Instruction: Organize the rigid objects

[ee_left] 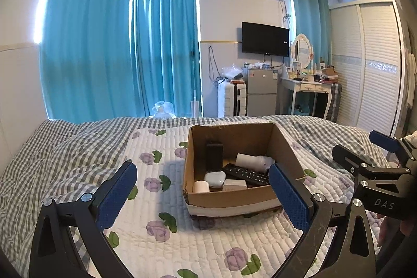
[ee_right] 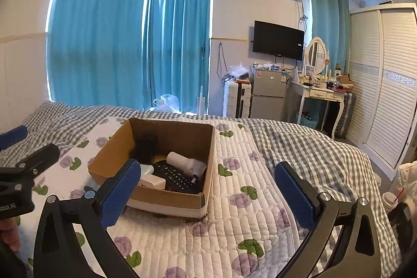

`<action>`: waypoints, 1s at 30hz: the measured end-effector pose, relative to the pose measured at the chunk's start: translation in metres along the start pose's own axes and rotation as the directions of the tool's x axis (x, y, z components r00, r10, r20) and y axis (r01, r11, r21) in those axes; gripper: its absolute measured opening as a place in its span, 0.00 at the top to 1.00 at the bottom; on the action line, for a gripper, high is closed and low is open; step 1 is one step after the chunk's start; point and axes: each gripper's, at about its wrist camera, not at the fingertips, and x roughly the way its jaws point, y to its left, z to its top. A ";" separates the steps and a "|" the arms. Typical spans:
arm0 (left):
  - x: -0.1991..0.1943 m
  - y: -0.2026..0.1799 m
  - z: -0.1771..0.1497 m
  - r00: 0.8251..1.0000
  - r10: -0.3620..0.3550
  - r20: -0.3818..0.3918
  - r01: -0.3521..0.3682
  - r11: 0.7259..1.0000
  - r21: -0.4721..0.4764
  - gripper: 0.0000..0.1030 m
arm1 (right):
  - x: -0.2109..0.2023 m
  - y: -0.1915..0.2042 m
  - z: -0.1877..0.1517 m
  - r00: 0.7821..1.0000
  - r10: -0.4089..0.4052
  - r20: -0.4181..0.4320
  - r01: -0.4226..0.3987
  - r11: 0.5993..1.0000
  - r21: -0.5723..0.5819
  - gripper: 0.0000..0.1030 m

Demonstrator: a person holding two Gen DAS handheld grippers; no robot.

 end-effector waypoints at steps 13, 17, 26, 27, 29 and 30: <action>-0.002 0.001 -0.001 1.000 0.014 -0.005 -0.014 1.000 -0.001 0.00 | -0.004 0.004 0.000 1.000 -0.002 0.005 0.002 1.000 -0.009 0.00; 0.000 0.000 -0.003 1.000 0.017 -0.014 -0.017 1.000 0.003 0.00 | -0.004 0.005 0.001 1.000 -0.003 0.002 0.003 1.000 -0.008 0.00; 0.000 0.000 -0.005 1.000 0.015 -0.020 -0.015 1.000 0.006 0.00 | -0.002 0.006 -0.001 1.000 -0.002 -0.008 0.002 1.000 -0.011 0.00; -0.001 0.000 -0.006 1.000 0.016 -0.020 -0.015 1.000 0.006 0.00 | -0.002 0.006 -0.001 1.000 -0.002 -0.010 0.001 1.000 -0.012 0.00; -0.001 -0.001 -0.006 1.000 0.016 -0.020 -0.016 1.000 0.006 0.00 | -0.001 0.007 -0.002 1.000 -0.003 -0.010 0.003 1.000 -0.013 0.00; -0.001 -0.001 -0.006 1.000 0.017 -0.020 -0.017 1.000 0.005 0.00 | -0.001 0.007 -0.002 1.000 -0.002 -0.013 0.002 1.000 -0.013 0.00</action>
